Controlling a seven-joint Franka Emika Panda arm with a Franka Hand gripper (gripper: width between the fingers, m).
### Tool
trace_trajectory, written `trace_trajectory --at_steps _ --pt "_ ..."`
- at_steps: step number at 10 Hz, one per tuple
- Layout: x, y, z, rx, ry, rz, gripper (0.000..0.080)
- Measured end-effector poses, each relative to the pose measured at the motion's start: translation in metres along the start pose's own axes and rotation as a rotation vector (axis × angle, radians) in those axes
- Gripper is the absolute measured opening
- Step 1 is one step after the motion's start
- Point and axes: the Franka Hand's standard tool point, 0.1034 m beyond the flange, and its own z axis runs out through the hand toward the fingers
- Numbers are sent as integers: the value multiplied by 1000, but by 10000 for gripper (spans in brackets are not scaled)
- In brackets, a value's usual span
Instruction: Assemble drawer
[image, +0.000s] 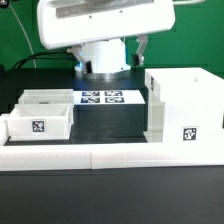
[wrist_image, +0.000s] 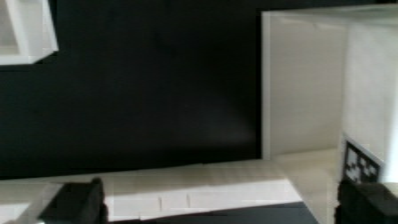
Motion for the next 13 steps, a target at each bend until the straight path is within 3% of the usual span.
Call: trace_trajectory --at_steps 3,5,10,13 --pt "-31 40 19 -45 25 -16 648" --pt "-40 52 29 -49 7 -45 648" --pt "-41 50 31 -39 -16 -51 648" --pt "-51 53 50 -29 -71 -39 648"
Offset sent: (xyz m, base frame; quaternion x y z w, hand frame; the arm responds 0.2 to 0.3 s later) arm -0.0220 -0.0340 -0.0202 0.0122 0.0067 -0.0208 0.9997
